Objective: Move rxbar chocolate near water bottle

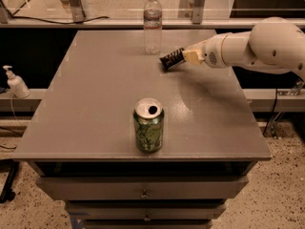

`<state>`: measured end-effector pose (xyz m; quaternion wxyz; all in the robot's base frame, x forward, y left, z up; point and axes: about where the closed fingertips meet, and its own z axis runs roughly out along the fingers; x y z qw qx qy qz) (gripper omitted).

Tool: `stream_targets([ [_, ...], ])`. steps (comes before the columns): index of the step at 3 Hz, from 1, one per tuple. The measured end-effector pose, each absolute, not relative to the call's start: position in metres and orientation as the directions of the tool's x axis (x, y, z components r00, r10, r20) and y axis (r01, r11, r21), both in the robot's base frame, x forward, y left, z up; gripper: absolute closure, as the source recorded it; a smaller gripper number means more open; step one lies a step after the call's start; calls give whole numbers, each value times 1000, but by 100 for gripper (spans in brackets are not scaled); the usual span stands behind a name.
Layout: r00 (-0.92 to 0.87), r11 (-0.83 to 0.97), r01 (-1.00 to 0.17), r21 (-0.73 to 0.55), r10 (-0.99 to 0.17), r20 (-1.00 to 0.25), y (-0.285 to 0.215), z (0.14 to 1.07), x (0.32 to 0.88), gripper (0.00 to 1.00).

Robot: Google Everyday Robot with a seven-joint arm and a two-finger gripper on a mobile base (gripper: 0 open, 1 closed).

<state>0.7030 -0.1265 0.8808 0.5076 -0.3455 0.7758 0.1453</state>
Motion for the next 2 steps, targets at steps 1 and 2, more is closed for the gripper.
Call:
stream_targets([
  [1,-253,717,-688,-108,-377,-891,-124,873,716,100],
  [2,-261,716,-692,-92,-366,-893,-120,865,726,100],
])
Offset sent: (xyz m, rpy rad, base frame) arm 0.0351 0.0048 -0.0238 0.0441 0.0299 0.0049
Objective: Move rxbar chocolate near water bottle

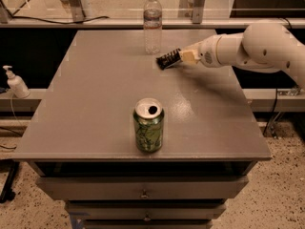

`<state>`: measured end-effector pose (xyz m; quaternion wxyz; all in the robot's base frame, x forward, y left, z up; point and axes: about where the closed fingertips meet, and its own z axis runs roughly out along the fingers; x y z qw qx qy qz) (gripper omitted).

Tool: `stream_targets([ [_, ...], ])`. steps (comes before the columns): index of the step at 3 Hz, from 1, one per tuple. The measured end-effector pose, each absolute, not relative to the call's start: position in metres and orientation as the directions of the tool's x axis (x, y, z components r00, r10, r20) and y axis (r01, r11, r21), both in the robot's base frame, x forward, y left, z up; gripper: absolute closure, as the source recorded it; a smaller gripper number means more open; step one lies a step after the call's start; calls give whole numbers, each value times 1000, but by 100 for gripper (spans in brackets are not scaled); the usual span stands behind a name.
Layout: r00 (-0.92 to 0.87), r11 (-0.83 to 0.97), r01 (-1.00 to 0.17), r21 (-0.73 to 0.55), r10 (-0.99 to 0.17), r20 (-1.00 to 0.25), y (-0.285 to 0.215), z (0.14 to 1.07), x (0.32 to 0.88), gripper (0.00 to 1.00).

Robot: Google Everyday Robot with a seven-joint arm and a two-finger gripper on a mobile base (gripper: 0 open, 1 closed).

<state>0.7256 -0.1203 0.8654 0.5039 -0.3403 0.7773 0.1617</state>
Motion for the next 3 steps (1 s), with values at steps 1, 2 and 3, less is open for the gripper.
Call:
stream_targets([
  [1,-265,701,-710,-62,-348,-899,-105,851,751,100],
  [2,-259,697,-714,-59,-342,-903,-100,851,757,100],
  [3,-262,695,-717,-56,-343,-902,-98,850,760,84],
])
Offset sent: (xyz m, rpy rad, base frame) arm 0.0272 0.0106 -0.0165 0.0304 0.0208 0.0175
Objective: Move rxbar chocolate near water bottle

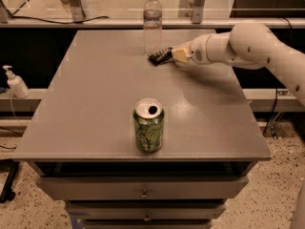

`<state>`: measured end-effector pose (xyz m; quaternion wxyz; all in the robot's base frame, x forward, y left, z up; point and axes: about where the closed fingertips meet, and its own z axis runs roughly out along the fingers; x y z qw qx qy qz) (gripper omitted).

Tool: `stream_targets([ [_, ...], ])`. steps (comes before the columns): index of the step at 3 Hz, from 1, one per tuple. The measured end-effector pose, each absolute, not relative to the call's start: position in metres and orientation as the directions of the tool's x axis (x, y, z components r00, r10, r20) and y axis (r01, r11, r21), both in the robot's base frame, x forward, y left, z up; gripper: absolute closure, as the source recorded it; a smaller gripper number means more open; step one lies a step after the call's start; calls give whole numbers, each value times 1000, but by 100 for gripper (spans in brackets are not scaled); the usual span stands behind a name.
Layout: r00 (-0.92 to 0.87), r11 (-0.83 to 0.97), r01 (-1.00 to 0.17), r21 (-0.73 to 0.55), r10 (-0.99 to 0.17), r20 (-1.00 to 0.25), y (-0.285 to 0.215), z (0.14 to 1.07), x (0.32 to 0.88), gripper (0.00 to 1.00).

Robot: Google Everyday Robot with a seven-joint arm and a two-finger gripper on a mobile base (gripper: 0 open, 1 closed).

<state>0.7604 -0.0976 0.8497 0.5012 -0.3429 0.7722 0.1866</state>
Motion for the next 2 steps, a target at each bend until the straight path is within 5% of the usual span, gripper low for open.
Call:
stream_targets([
  [2,-269,690,-722,-45,-340,-901,-96,848,763,37],
])
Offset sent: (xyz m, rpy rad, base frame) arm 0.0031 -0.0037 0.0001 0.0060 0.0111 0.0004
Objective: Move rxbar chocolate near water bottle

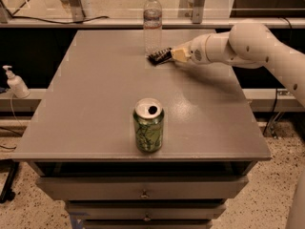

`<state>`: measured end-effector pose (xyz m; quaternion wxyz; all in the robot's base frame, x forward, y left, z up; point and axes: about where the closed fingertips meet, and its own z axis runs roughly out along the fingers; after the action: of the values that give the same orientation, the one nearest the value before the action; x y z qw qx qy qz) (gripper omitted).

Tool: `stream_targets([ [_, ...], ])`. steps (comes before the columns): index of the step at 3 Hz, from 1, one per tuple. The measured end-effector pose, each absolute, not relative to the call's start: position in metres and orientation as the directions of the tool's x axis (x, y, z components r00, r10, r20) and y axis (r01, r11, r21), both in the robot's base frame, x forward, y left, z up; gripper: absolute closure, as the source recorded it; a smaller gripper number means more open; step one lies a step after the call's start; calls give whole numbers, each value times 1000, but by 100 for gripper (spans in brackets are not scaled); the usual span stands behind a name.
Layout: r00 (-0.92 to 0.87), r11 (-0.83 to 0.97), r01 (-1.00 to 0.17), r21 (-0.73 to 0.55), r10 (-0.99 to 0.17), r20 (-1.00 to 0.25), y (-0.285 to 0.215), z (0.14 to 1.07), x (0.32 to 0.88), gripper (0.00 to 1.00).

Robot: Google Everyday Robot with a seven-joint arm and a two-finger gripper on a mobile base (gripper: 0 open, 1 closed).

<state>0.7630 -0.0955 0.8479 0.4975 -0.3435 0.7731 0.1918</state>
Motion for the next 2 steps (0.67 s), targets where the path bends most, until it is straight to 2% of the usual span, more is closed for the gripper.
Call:
stream_targets([
  [1,-271,690,-722,-41,-337,-902,-96,848,763,13],
  [2,-272,692,-721,-37,-332,-903,-97,848,763,0],
])
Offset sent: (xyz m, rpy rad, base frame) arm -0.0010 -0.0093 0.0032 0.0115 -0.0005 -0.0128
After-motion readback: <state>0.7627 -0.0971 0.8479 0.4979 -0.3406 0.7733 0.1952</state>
